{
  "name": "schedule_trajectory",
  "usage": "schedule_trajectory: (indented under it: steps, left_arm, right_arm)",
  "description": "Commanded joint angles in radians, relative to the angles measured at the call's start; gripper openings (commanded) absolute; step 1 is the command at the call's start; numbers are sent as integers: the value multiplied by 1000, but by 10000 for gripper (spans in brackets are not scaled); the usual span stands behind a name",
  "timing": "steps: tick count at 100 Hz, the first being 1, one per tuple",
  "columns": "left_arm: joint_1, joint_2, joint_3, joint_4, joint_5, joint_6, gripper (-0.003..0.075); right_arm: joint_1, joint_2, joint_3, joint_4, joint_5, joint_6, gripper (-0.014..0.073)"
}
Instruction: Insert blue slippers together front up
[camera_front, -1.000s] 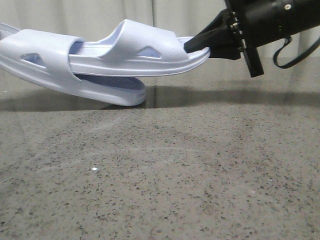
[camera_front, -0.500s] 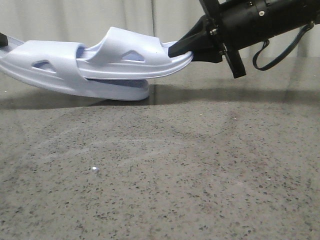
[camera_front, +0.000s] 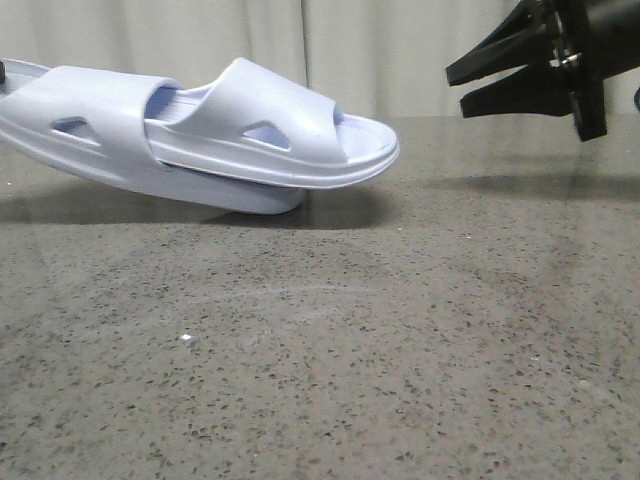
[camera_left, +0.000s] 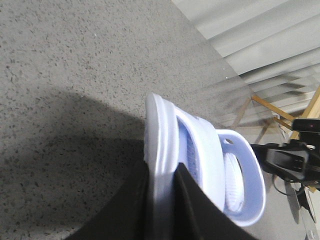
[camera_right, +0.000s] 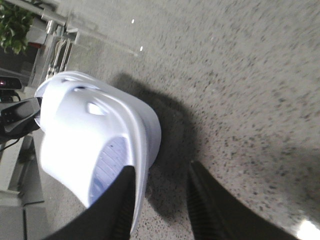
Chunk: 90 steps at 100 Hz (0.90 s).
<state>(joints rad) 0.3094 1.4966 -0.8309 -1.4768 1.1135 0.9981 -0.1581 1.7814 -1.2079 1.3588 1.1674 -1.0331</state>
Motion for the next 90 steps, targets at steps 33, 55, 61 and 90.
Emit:
schedule_trajectory:
  steps: [33,55,61,90]
  left_arm:
    - [-190,-28,-25,-96,-99,172,20]
    - [-237,-28,-25,-87,-181,237,216]
    - [-237,-28,-27,-78,-183,261,318]
    - [-236,-45,-181,132,-149,269,455]
  right_arm:
    - [-69,-142,-28,-97,143,29,204]
    - [-69,-142,-28,-123,143,57,204]
    - [-69,-142,-28,-122,143,77,204]
    - [-69,-170,-28,-115,143,77,132]
